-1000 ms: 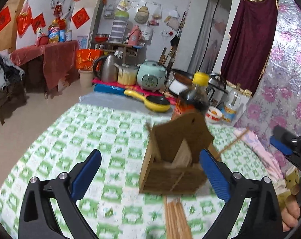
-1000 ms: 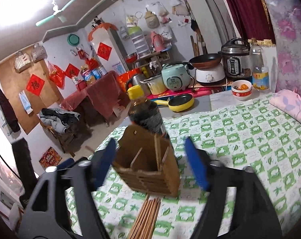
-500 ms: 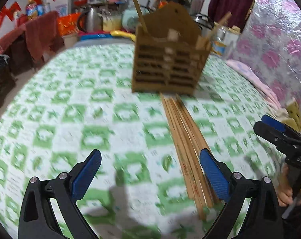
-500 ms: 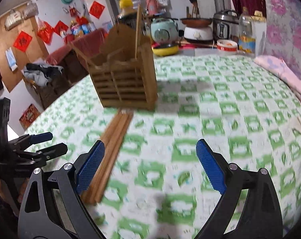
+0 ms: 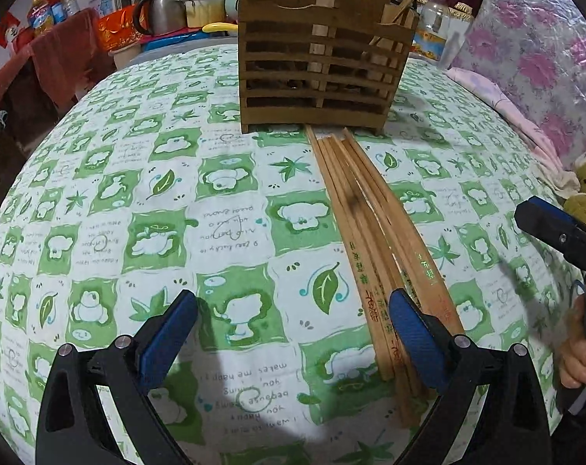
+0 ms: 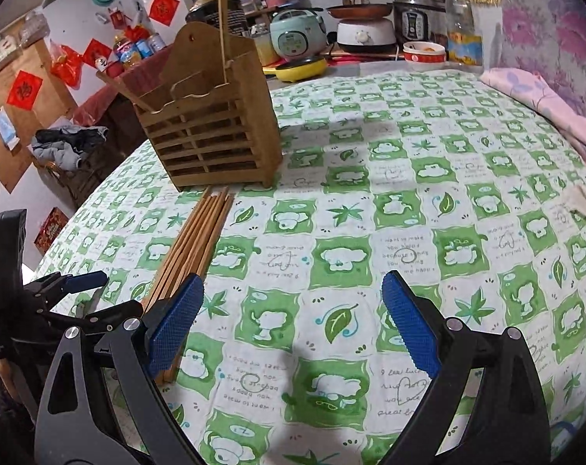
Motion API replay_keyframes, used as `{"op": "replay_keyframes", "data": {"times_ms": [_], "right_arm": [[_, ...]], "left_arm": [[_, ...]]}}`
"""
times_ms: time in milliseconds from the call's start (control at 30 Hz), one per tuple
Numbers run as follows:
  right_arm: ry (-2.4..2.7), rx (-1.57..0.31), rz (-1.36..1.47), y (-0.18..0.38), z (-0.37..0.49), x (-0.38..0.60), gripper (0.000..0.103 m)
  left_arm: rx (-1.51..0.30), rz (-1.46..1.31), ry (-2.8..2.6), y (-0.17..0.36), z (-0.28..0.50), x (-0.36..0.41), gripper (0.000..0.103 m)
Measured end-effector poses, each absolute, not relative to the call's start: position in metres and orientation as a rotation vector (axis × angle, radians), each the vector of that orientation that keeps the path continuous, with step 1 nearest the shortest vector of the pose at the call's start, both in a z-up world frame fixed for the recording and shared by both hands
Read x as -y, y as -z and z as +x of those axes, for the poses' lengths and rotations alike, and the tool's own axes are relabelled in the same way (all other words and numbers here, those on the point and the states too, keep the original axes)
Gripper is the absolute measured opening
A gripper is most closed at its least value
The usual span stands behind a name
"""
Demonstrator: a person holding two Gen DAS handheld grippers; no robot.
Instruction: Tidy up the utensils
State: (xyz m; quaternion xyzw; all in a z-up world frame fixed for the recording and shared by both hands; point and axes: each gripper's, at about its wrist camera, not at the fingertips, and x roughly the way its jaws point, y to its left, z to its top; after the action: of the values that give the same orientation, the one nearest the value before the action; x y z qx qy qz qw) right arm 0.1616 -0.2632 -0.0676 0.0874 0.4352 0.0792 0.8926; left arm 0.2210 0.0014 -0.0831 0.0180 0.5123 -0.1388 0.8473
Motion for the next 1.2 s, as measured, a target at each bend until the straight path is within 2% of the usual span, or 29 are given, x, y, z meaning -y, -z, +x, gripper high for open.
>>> {"op": "replay_keyframes", "data": {"times_ms": [1000, 1067, 1133, 1167, 1200], "right_arm": [[-0.151, -0.935, 0.225, 0.072, 0.167, 0.271, 0.09], [-0.148, -0.936, 0.231, 0.073, 0.167, 0.273, 0.09], [-0.154, -0.938, 0.241, 0.073, 0.167, 0.274, 0.09], [-0.157, -0.939, 0.245, 0.073, 0.167, 0.274, 0.09], [-0.158, -0.937, 0.244, 0.073, 0.167, 0.274, 0.09]], "left_arm": [[-1.08, 0.132, 0.231, 0.089, 0.228, 0.009, 0.098], [-1.069, 0.133, 0.228, 0.087, 0.22, 0.005, 0.093], [-1.047, 0.148, 0.242, 0.084, 0.212, 0.004, 0.078], [-1.037, 0.155, 0.252, 0.082, 0.208, 0.004, 0.073], [-1.028, 0.158, 0.268, 0.081, 0.204, 0.006, 0.062]]}}
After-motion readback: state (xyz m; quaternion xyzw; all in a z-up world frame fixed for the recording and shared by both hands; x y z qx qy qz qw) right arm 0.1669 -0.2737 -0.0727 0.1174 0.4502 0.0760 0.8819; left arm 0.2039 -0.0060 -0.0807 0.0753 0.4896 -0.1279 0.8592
